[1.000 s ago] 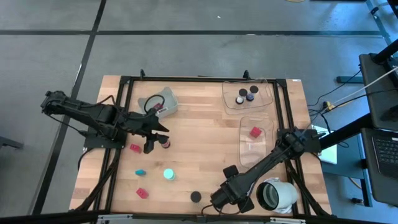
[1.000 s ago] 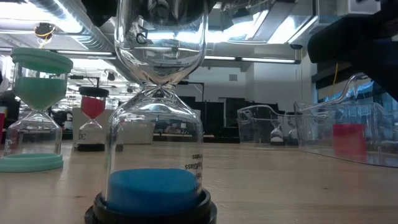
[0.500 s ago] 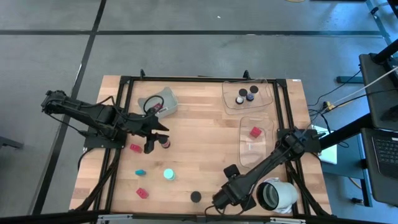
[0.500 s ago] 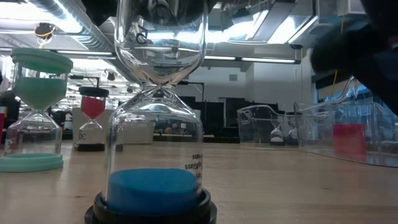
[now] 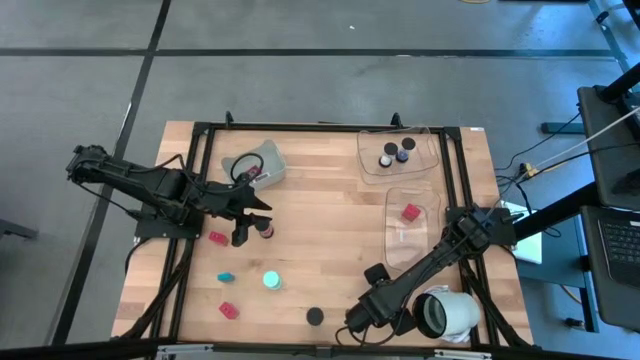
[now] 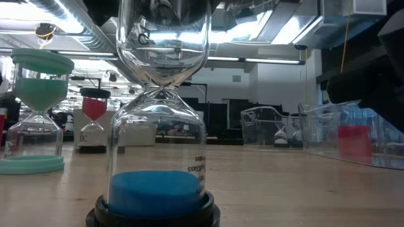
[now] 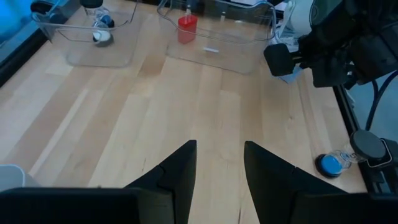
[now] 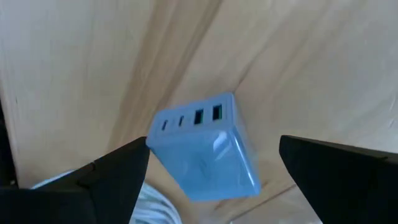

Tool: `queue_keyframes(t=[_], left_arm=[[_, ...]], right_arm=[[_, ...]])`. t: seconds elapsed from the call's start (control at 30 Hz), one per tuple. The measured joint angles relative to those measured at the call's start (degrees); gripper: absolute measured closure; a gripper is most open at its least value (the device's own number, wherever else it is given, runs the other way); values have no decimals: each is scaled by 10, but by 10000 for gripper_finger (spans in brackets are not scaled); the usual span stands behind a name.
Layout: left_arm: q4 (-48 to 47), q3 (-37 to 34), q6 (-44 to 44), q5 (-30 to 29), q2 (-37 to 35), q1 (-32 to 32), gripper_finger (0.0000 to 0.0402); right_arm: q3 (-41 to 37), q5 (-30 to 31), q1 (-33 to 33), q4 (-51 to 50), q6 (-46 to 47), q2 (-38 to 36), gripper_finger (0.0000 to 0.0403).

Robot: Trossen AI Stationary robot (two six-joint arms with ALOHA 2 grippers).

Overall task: Pick & Place Office items
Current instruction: Put the white charger adapter into the bottom transparent bin

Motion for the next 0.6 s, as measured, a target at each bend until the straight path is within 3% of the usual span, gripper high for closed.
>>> queue_keyframes(t=[0.33, 0.6], left_arm=[[0, 0, 35, 19, 0, 0, 272], [0, 0, 35, 48, 0, 0, 272]], right_arm=[[-2, 10, 0, 12, -10, 0, 87], [-2, 68, -1, 20, -13, 0, 145]])
